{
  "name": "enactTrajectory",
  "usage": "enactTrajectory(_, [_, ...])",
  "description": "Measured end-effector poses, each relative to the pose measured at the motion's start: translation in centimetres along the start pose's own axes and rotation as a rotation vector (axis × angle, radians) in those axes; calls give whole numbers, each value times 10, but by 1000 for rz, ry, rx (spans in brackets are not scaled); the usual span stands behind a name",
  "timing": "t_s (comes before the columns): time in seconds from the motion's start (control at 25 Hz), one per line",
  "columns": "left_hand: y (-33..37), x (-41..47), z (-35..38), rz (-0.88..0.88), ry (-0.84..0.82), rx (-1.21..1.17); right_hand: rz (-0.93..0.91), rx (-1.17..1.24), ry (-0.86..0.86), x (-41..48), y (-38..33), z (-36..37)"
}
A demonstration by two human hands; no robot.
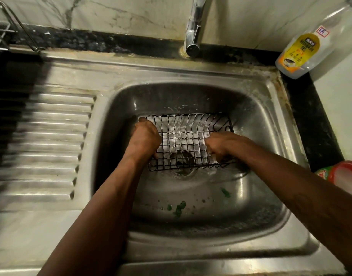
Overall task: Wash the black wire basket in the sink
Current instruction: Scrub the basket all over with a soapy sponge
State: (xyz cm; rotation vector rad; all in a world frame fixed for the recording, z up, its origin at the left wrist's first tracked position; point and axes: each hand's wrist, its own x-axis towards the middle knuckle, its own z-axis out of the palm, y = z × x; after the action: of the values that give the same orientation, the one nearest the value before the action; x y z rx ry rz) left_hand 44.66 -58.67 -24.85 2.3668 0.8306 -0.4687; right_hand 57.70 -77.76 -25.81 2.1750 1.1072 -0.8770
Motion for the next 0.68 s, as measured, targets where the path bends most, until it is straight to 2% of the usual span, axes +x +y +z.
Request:
enactTrajectory(0.04, [-4,8,1,-40,89,-75,14,-21,71,1,2,-2])
enactTrajectory(0.08, [-5,10,1,-74,168,-35,42,-51,149,2,3,-2])
enactTrajectory(0.12, [0,9,-4,-44,270,3,58,-87,219,3,1,-3])
enactTrajectory(0.2, [-1,11,-6,-13,375,140,70,-133,298,4,0,-3])
enactTrajectory(0.24, [-1,13,-5,59,425,195,63,-135,305,4,0,-4])
enactTrajectory(0.36, [12,12,-8,278,361,220,25,-123,290,-3,2,-5])
enactTrajectory(0.48, [18,12,-6,475,403,283,-62,-118,300,-2,9,-9])
enactTrajectory(0.56, [19,9,-6,422,420,196,-67,1,397,3,13,-8])
enactTrajectory(0.68, [21,2,-7,305,427,212,4,304,726,17,10,-5])
